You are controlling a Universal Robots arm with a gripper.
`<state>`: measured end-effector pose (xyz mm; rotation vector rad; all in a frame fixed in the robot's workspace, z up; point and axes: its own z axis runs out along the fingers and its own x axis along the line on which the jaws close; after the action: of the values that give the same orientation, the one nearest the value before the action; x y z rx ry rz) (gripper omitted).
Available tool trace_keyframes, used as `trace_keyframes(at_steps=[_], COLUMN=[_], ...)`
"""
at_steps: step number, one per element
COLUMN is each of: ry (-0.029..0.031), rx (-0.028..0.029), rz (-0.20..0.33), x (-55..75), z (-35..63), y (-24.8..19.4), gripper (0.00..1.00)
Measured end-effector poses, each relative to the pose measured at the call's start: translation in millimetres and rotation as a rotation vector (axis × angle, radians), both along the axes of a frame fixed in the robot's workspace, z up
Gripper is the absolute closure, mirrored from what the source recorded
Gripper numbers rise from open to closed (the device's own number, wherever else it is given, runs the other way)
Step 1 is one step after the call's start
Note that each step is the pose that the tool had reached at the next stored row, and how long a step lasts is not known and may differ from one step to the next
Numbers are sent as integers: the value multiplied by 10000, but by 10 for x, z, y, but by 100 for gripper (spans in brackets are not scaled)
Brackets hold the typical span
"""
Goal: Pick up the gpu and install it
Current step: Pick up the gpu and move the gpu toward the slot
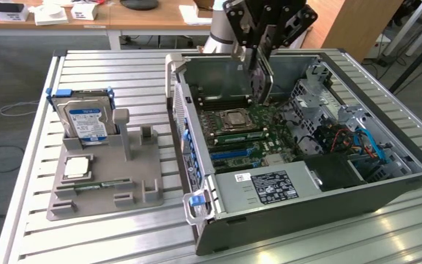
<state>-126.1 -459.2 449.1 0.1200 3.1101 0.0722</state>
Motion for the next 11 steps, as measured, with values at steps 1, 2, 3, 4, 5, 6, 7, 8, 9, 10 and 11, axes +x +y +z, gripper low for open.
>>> trace_keyframes(at_steps=[1, 2, 3, 4, 5, 6, 7, 8, 9, 10, 11], ry=[0, 1, 1, 1, 1, 1, 1, 2, 1, 1, 0], rx=[0, -1, -1, -1, -1, -1, -2, -1, -1, -1, 0], rz=[2, 0, -1, 1, 1, 0, 0, 1, 1, 0, 0], x=[46, 92, 137, 183, 229, 270, 304, 333, 361, 384, 410], z=[0, 0, 1, 1, 1, 1, 1, 1, 0, 0, 0], y=[0, 0, 0, 0, 0, 0, 0, 0, 0, 0, 0], gripper=[73, 73, 73, 73, 73, 73, 73, 73, 73, 73, 73])
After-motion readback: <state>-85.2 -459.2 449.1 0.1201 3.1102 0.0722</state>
